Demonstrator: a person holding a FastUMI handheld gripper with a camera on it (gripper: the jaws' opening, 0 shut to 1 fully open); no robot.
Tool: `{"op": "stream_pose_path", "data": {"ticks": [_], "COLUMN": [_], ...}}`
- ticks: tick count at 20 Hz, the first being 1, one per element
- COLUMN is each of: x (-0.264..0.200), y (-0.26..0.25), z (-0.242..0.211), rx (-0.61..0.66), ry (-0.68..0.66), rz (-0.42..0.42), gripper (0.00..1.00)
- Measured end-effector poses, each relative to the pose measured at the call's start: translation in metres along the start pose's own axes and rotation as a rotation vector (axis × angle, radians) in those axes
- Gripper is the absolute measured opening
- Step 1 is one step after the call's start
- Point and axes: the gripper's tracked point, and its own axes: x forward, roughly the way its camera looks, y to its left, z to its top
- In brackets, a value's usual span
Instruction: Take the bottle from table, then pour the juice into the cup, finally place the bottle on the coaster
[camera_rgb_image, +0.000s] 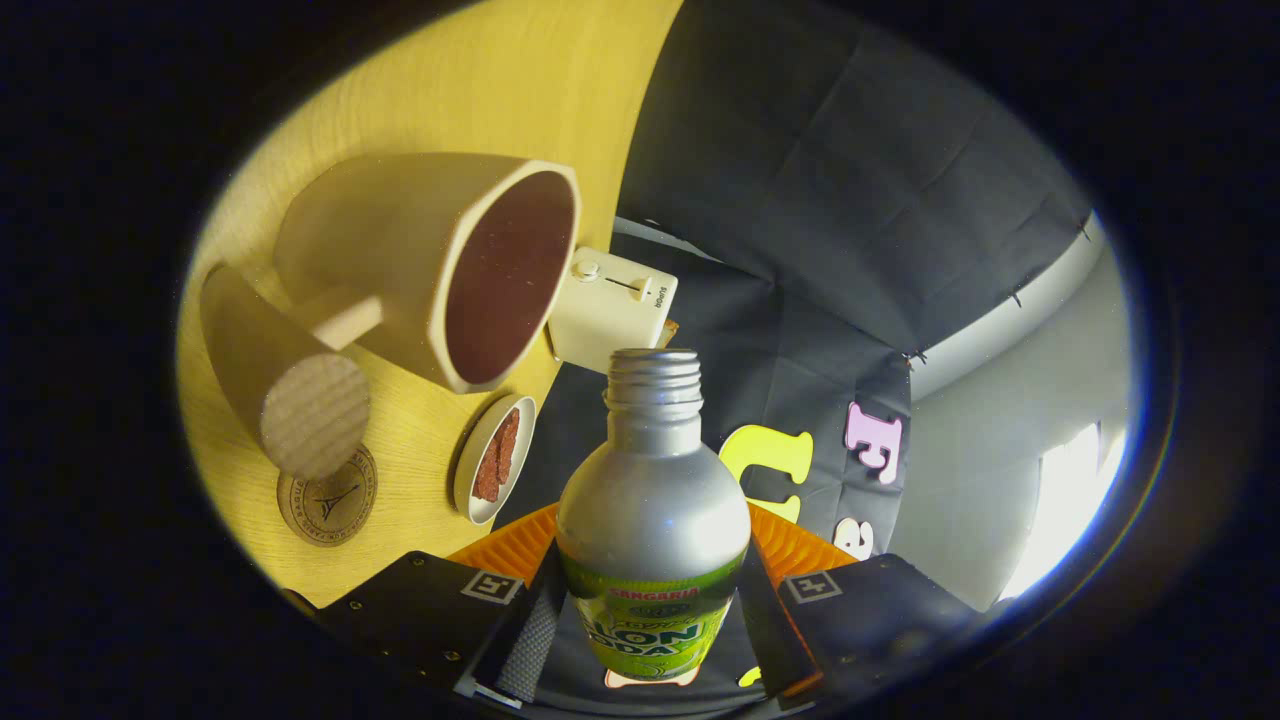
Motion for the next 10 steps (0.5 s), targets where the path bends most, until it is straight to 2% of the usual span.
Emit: {"op": "stream_pose_path", "data": {"ticks": [6, 10], "x": [-0.013, -0.022], "y": [-0.014, -0.018], "z": [-0.016, -0.028], "rx": [0.219, 0.373], "ry": [0.06, 0.102], "rz": [-0.07, -0.087], "gripper": [0.8, 0.8]}}
